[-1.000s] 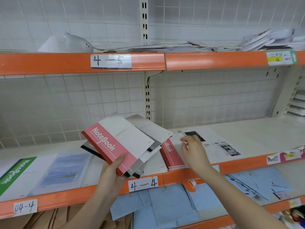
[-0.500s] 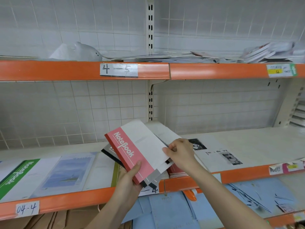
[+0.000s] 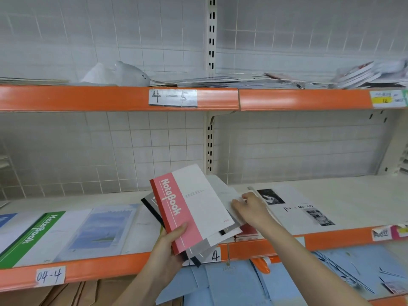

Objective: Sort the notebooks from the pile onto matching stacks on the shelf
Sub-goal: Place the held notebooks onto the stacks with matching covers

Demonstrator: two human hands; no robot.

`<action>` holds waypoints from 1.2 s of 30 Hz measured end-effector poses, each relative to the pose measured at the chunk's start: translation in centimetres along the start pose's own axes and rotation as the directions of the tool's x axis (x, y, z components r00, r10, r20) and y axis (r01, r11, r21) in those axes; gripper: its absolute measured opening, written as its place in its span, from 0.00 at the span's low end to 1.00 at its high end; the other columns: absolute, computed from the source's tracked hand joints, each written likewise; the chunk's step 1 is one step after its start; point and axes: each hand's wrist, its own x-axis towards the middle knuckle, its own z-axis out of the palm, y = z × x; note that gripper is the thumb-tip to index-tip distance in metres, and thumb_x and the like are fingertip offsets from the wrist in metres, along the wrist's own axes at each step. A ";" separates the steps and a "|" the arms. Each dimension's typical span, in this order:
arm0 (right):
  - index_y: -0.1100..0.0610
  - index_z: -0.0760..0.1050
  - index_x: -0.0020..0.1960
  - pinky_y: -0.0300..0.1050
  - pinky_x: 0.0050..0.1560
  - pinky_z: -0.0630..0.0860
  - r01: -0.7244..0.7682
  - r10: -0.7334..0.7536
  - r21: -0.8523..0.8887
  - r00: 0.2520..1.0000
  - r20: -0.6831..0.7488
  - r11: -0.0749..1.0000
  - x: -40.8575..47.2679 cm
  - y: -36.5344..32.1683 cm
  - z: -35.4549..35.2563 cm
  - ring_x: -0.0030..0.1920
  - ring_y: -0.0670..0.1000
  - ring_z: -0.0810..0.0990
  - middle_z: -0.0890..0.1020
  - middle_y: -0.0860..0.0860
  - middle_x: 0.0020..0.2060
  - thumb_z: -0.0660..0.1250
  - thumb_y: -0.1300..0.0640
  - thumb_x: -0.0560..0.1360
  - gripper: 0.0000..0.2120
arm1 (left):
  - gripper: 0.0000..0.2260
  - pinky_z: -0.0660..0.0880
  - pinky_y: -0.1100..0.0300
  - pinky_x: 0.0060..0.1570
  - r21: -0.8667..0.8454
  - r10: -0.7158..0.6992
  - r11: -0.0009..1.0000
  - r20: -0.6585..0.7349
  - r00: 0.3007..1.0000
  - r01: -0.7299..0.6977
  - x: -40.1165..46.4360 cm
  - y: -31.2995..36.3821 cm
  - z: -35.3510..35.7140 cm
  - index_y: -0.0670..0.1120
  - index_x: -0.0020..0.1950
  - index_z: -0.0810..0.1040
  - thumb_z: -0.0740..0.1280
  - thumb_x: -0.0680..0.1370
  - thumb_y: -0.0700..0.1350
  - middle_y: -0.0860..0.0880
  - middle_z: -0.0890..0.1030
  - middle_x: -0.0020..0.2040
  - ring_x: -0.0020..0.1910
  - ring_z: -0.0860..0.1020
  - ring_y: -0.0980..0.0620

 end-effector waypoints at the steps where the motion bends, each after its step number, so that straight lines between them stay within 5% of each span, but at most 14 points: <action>1: 0.61 0.71 0.63 0.49 0.61 0.69 -0.015 0.015 0.034 1.000 0.000 0.999 0.0 0.0 -0.1 0.63 0.59 0.72 0.75 0.56 0.58 0.63 0.50 0.76 0.20 | 0.26 0.77 0.49 0.47 0.001 0.005 1.000 0.002 1.000 -0.005 0.0 0.1 -0.2 0.48 0.68 0.71 0.70 0.70 0.41 0.44 0.83 0.56 0.54 0.81 0.44; 4: 0.62 0.67 0.68 0.45 0.57 0.72 -0.067 0.051 0.246 0.996 0.071 0.967 -0.3 -0.1 -0.3 0.59 0.55 0.74 0.74 0.57 0.62 0.66 0.59 0.76 0.22 | 0.23 0.77 0.50 0.44 -0.005 0.018 1.000 -0.011 1.000 -0.019 -0.1 0.8 -0.4 0.45 0.64 0.73 0.69 0.69 0.40 0.44 0.84 0.51 0.50 0.82 0.44; 7: 0.59 0.75 0.53 0.46 0.52 0.75 -0.020 -0.013 0.325 0.995 0.100 0.945 -0.7 -0.2 -0.1 0.52 0.54 0.78 0.80 0.54 0.52 0.68 0.61 0.75 0.08 | 0.28 0.80 0.53 0.35 -0.035 0.032 0.999 -0.044 0.999 -0.034 -0.2 1.7 -0.8 0.44 0.62 0.75 0.76 0.62 0.42 0.43 0.85 0.49 0.44 0.84 0.45; 9: 0.58 0.75 0.46 0.44 0.46 0.74 0.029 -0.045 0.341 0.998 0.040 0.940 -0.7 -0.7 0.0 0.49 0.53 0.78 0.79 0.51 0.45 0.69 0.61 0.74 0.03 | 0.24 0.81 0.54 0.34 -0.031 0.050 0.998 -0.044 0.998 -0.052 -0.2 2.3 -1.5 0.44 0.62 0.75 0.71 0.67 0.40 0.43 0.85 0.50 0.43 0.84 0.46; 12: 0.60 0.76 0.47 0.43 0.47 0.71 0.109 -0.099 0.175 0.993 -0.066 0.978 0.0 -1.2 0.6 0.48 0.52 0.77 0.75 0.46 0.39 0.69 0.59 0.74 0.05 | 0.19 0.80 0.52 0.40 -0.014 0.080 0.997 -0.022 0.997 -0.080 -0.3 3.1 -2.5 0.43 0.62 0.75 0.67 0.70 0.39 0.42 0.84 0.51 0.45 0.84 0.46; 15: 0.62 0.77 0.48 0.44 0.45 0.69 0.133 -0.132 0.003 0.989 -0.059 0.991 0.6 -1.5 1.7 0.48 0.54 0.77 0.79 0.51 0.43 0.66 0.56 0.77 0.08 | 0.17 0.79 0.51 0.43 -0.007 0.102 0.995 -0.053 0.993 -0.102 -0.7 3.9 -3.7 0.44 0.60 0.76 0.66 0.71 0.40 0.43 0.84 0.50 0.45 0.83 0.46; 21: 0.59 0.74 0.40 0.45 0.42 0.65 0.085 -0.057 0.072 0.946 -0.319 0.994 1.5 -0.2 2.5 0.49 0.55 0.75 0.78 0.52 0.39 0.55 0.65 0.78 0.13 | 0.09 0.81 0.59 0.33 -0.054 0.207 0.972 -0.254 0.945 -0.228 -1.1 5.9 -7.9 0.47 0.55 0.75 0.62 0.78 0.38 0.49 0.85 0.41 0.43 0.82 0.50; 28: 0.64 0.72 0.42 0.46 0.37 0.65 0.070 -0.107 -0.171 0.970 -0.217 0.983 0.7 0.0 4.4 0.42 0.59 0.74 0.76 0.59 0.40 0.53 0.66 0.78 0.12 | 0.10 0.81 0.57 0.42 -0.061 0.290 0.940 -0.374 0.881 -0.336 -0.7 8.8 -10.8 0.51 0.56 0.74 0.63 0.79 0.38 0.51 0.84 0.45 0.50 0.79 0.51; 33: 0.63 0.74 0.56 0.48 0.44 0.71 0.020 -0.169 -0.579 0.964 -0.205 0.815 -1.8 -2.2 5.1 0.58 0.58 0.71 0.73 0.58 0.54 0.58 0.62 0.77 0.11 | 0.10 0.78 0.54 0.47 -0.024 0.256 0.959 -0.356 0.899 -0.282 0.2 9.4 -11.3 0.51 0.57 0.74 0.65 0.78 0.40 0.49 0.81 0.52 0.52 0.79 0.50; 36: 0.60 0.73 0.62 0.48 0.52 0.71 0.170 -0.319 -0.628 0.939 -0.132 0.760 -2.8 -3.5 6.4 0.60 0.57 0.70 0.73 0.56 0.58 0.58 0.60 0.77 0.15 | 0.08 0.76 0.54 0.48 -0.034 0.200 0.974 -0.333 0.922 -0.223 0.7 9.4 -11.1 0.50 0.54 0.75 0.65 0.78 0.40 0.49 0.83 0.49 0.52 0.79 0.50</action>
